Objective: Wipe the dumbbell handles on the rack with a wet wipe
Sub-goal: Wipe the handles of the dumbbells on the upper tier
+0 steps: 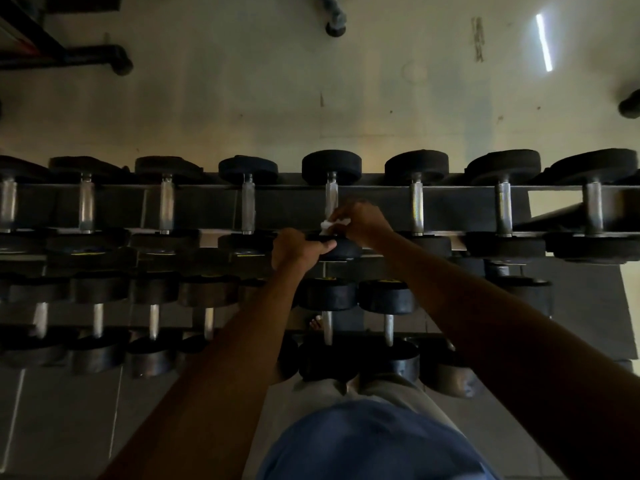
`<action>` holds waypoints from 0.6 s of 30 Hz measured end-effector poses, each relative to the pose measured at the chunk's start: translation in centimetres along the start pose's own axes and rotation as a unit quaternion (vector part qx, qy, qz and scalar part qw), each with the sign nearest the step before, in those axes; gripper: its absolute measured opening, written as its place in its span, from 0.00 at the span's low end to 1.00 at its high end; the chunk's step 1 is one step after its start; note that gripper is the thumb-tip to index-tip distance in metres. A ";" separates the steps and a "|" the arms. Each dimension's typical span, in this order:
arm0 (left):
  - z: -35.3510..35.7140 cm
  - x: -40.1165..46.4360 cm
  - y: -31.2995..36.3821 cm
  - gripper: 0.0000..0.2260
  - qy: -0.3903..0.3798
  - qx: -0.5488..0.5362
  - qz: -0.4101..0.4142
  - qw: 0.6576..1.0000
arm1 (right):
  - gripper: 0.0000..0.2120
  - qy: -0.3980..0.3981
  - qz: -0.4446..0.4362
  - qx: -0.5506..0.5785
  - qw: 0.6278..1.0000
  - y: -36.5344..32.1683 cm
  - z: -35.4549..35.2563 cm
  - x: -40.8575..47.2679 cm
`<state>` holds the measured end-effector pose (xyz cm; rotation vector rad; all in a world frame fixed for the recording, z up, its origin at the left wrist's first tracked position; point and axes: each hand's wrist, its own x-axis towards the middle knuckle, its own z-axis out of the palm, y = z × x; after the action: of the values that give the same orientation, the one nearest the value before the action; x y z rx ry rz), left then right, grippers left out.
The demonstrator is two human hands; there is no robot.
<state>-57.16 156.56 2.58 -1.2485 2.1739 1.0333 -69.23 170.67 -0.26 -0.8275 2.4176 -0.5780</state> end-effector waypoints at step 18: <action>0.5 0.4 -0.9 0.40 0.004 -0.030 0.007 1.000 | 0.11 0.245 0.106 0.024 0.963 -0.8 0.5 4.3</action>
<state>-56.57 156.43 1.69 -1.2672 2.1756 1.1075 -71.51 167.16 -1.60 -0.4282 2.8748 -0.8303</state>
